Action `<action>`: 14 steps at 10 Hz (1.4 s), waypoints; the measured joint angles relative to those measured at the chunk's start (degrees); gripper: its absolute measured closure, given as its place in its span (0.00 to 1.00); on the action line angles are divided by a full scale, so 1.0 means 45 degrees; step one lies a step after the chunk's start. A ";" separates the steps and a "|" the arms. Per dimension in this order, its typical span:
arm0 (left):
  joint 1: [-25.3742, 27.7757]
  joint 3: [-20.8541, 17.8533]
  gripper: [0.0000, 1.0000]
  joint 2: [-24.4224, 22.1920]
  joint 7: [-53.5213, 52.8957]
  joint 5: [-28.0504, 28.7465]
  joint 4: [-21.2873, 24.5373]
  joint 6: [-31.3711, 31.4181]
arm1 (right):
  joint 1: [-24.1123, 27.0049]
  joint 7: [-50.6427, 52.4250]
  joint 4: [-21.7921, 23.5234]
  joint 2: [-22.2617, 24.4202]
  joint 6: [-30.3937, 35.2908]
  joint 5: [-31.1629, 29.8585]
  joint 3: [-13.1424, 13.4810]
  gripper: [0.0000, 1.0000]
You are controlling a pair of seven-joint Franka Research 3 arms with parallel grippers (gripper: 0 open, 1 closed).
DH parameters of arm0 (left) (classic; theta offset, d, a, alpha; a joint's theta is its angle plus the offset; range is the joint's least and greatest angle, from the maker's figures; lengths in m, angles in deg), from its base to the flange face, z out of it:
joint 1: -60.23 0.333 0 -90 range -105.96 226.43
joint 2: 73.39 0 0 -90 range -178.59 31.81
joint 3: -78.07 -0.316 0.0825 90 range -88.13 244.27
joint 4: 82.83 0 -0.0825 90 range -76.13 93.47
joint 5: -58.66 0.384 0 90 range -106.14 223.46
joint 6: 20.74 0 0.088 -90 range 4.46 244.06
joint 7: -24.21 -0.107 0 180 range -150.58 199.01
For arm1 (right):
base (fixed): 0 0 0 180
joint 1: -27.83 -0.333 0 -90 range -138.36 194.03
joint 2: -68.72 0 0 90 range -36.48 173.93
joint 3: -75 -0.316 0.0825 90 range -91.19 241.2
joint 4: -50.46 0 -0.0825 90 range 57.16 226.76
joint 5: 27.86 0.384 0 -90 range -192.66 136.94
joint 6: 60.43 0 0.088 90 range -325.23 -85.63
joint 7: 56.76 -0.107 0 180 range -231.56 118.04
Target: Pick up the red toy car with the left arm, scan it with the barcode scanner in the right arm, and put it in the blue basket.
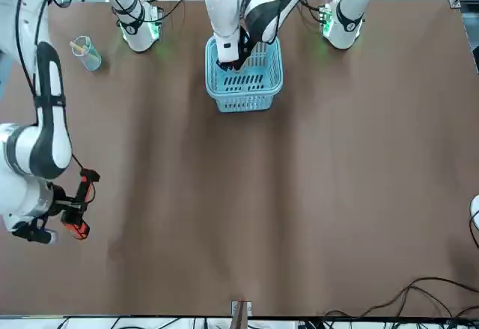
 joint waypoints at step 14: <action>0.0058 0.0017 0.51 -0.0380 -0.1521 0.0007 0.1593 0.1327 | -0.0196 0.1605 0.0084 -0.1859 -0.1684 0.0103 -0.0616 0.63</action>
